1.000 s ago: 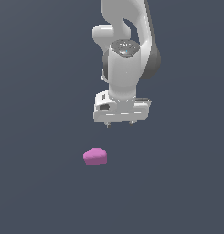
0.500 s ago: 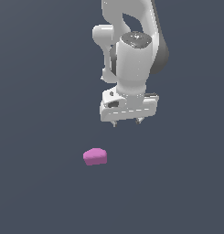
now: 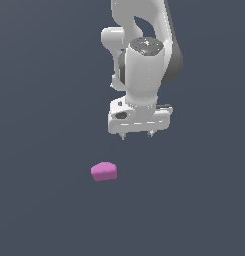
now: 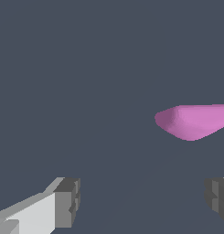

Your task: Pick up the object and move it to a goal position.

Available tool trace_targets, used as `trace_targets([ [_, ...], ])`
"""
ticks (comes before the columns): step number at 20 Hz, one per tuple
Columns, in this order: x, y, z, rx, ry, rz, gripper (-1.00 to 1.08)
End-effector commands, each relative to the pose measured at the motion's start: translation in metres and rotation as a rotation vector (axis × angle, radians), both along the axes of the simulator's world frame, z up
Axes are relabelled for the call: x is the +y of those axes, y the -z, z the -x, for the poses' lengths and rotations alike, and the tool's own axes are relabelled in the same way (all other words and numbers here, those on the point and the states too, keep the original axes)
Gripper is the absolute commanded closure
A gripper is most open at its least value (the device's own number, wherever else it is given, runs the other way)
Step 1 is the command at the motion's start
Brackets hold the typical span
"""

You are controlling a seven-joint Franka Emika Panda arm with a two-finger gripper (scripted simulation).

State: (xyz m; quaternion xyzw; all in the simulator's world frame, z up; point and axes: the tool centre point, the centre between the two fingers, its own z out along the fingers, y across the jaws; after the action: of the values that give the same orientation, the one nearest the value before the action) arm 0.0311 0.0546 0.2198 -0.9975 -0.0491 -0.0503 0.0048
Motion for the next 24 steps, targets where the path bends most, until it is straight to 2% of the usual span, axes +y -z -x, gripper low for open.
trace_targets([
  [1,-0.003,0.002,-0.002,0.004,0.037,-0.004,-0.92],
  [8,-0.017,0.011,-0.010,0.019,0.201,-0.022,-0.92],
  [24,-0.061,0.041,-0.034,0.063,0.717,-0.058,-0.92],
])
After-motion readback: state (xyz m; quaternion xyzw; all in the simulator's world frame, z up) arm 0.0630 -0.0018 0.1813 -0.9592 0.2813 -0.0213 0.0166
